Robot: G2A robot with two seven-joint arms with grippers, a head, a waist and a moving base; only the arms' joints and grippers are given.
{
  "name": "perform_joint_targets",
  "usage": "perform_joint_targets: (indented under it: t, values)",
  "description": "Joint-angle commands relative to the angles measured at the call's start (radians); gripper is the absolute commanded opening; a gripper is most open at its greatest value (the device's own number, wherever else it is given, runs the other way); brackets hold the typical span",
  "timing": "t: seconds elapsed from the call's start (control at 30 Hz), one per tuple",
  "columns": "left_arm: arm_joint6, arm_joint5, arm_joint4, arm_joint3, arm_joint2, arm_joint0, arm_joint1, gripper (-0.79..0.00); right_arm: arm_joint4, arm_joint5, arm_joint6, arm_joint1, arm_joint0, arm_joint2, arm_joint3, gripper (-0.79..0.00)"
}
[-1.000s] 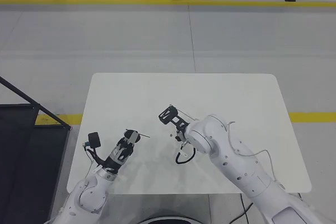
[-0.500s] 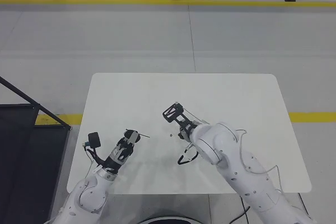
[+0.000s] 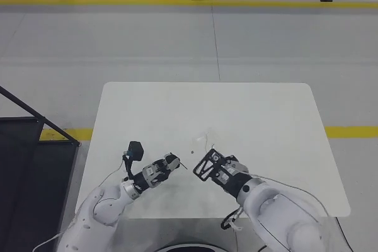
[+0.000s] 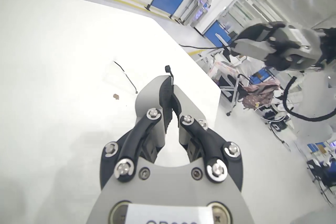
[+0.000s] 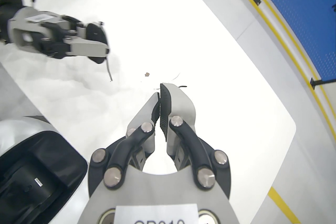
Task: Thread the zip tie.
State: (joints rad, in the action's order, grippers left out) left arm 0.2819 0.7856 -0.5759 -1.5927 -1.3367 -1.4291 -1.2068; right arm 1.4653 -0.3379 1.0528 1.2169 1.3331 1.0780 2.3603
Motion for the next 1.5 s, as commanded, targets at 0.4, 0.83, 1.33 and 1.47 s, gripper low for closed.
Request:
perform_joint_targets:
  t: [0.4,0.83,1.33,1.47]
  values:
    - [0.086,0.006,0.031,0.012,0.036,0.052,0.002,-0.785,-0.021,-0.197,-0.205,-0.026,0.119,0.074,-0.01,-0.785]
    - [0.173,0.023,0.034,0.051,0.061,0.138,0.011,-0.785,-0.103,-0.307,-0.348,-0.04,0.114,0.154,-0.039,-0.785]
    - [0.272,0.097,0.041,0.099,0.118,0.222,0.024,-0.785,-0.224,-0.443,-0.256,-0.055,-0.015,0.145,-0.083,-0.785]
    - [0.272,0.097,0.041,0.099,0.118,0.222,0.024,-0.785,-0.224,-0.443,-0.256,-0.055,-0.015,0.145,-0.083,-0.785]
